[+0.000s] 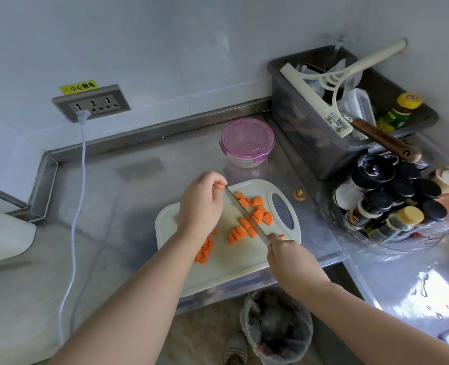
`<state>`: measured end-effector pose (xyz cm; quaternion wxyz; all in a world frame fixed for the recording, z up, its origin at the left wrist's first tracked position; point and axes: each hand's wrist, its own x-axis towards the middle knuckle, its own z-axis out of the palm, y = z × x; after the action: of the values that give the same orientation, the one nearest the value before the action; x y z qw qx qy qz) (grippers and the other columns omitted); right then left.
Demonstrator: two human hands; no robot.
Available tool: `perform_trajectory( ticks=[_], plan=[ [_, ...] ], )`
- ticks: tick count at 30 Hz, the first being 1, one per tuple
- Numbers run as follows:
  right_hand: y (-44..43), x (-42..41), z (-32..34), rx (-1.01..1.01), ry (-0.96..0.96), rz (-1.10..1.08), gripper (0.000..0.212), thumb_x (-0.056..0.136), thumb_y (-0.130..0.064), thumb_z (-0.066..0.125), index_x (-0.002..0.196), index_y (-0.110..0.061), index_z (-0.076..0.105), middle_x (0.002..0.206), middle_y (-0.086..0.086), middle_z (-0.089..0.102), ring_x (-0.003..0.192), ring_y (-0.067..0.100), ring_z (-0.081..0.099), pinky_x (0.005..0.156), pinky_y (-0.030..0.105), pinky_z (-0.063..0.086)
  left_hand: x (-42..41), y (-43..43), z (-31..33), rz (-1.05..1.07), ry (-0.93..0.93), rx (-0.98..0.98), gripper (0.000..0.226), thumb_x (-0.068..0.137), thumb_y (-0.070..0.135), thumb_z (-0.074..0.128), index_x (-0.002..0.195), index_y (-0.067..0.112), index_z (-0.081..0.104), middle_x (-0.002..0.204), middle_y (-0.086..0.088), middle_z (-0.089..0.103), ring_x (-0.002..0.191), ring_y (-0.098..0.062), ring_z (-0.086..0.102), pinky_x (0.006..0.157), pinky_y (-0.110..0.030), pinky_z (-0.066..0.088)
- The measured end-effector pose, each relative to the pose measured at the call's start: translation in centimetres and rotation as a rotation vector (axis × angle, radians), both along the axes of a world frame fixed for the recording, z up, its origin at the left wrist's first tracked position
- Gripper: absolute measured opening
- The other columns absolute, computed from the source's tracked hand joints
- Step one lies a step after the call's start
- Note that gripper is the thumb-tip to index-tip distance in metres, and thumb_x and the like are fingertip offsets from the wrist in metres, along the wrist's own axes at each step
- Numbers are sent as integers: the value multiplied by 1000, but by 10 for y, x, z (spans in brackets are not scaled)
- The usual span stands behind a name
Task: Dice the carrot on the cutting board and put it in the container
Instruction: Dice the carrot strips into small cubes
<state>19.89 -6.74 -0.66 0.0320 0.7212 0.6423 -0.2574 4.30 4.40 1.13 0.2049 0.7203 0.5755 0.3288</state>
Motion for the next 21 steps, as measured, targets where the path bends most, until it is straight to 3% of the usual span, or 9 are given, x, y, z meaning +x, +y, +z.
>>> perform_trajectory(
  ticks=[2,5,7,12,17,21],
  plan=[
    [3,8,-3,9,-9,-24,29,98,-5,38,126,-9,41,98,10,64,83,28,64,61,32,44,-6,-6,-16,-157,171,-69,32,80,-2,48,99,18,64,102,1,66,98,-24,60,86,-37,48],
    [5,17,-4,28,3,-54,22,98,-6,39,119,-9,44,86,6,59,75,27,56,53,30,39,-8,-13,-33,-540,654,-161,48,79,7,52,122,28,54,126,5,52,120,-19,45,102,-36,36],
    [6,19,-5,44,7,-62,20,99,-7,38,118,-9,44,84,6,57,72,27,53,46,27,32,-6,-13,-34,-625,856,-169,51,82,14,53,130,31,47,129,4,44,122,-20,40,103,-37,32],
    [5,19,-6,31,-19,-26,22,99,-6,38,120,-8,43,95,10,64,77,28,60,55,29,39,1,-5,-33,-647,957,-182,52,85,22,57,133,32,42,131,1,40,124,-21,39,100,-35,32],
    [5,20,-2,22,1,-34,23,100,-8,39,123,-9,43,87,6,58,74,26,59,46,23,32,6,0,-31,-670,1003,-188,57,85,24,62,136,32,39,135,0,39,127,-22,37,100,-35,30],
    [7,19,3,0,-52,22,28,101,-8,40,129,-7,43,98,8,62,82,25,64,59,28,42,7,2,-32,-686,1015,-187,49,84,26,64,128,29,44,132,1,42,125,-21,38,99,-34,30]
  ],
)
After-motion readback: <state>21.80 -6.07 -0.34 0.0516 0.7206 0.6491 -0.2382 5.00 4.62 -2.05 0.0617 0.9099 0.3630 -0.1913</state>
